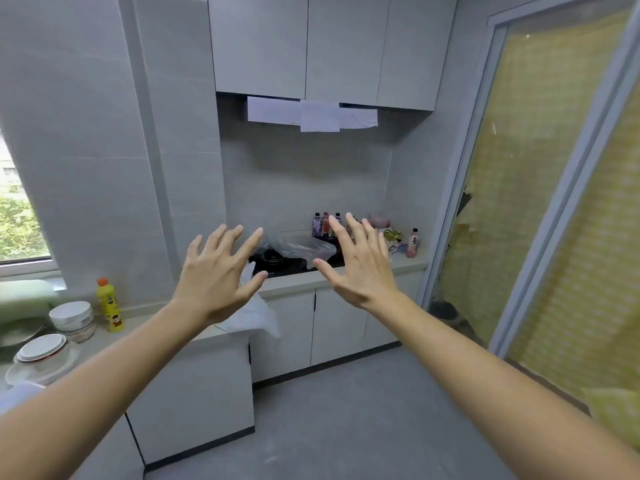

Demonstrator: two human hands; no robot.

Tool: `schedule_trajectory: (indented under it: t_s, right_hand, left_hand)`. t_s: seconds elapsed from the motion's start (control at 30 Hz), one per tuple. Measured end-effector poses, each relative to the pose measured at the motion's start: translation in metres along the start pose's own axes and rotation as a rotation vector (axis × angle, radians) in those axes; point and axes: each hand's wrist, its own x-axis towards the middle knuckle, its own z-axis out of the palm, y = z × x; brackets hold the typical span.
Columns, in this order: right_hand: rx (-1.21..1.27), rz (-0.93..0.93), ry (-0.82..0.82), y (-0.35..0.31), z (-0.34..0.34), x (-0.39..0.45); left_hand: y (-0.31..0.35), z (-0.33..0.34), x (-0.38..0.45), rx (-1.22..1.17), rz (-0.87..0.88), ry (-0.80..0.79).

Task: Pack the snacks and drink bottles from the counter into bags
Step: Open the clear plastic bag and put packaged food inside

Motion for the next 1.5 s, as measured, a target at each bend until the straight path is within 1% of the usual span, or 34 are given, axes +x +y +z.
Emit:
schedule_trajectory:
  t_s: [0.07, 0.2, 0.3, 0.4, 0.7, 0.83, 0.93, 1.0, 1.13, 1.23, 1.37, 1.5]
  right_hand:
    - [-0.025, 0.012, -0.024, 0.007, 0.005, -0.002]
    - [-0.064, 0.048, -0.056, 0.037, 0.022, -0.005]
    - [-0.069, 0.055, -0.056, 0.066, 0.033, 0.010]
    - [-0.051, 0.062, -0.054, 0.096, 0.051, 0.031]
    - [0.111, 0.073, -0.069, 0.210, 0.110, 0.102]
    - [0.106, 0.072, -0.098, 0.269, 0.132, 0.130]
    - [0.109, 0.092, -0.117, 0.308, 0.151, 0.149]
    - [0.108, 0.105, -0.127, 0.331, 0.165, 0.162]
    - [0.101, 0.128, -0.152, 0.375, 0.197, 0.193]
    - [0.081, 0.145, -0.175, 0.403, 0.222, 0.216]
    - [0.056, 0.172, -0.198, 0.445, 0.265, 0.255]
    - [0.018, 0.236, -0.258, 0.493, 0.303, 0.296]
  left_hand:
    - [0.008, 0.010, 0.008, -0.051, -0.005, -0.034]
    - [0.034, 0.043, 0.030, -0.098, 0.040, -0.010]
    - [0.048, 0.065, 0.053, -0.134, 0.058, 0.006]
    - [0.060, 0.092, 0.079, -0.153, 0.052, -0.013]
    - [0.098, 0.179, 0.174, -0.138, -0.011, -0.092]
    - [0.126, 0.219, 0.218, -0.159, -0.040, -0.109]
    - [0.144, 0.251, 0.246, -0.178, -0.012, -0.134]
    - [0.152, 0.273, 0.266, -0.181, 0.012, -0.150]
    - [0.164, 0.321, 0.317, -0.217, 0.007, -0.183]
    - [0.175, 0.355, 0.353, -0.246, 0.026, -0.174]
    - [0.189, 0.418, 0.413, -0.287, 0.083, -0.176]
    - [0.203, 0.484, 0.478, -0.357, 0.094, -0.216]
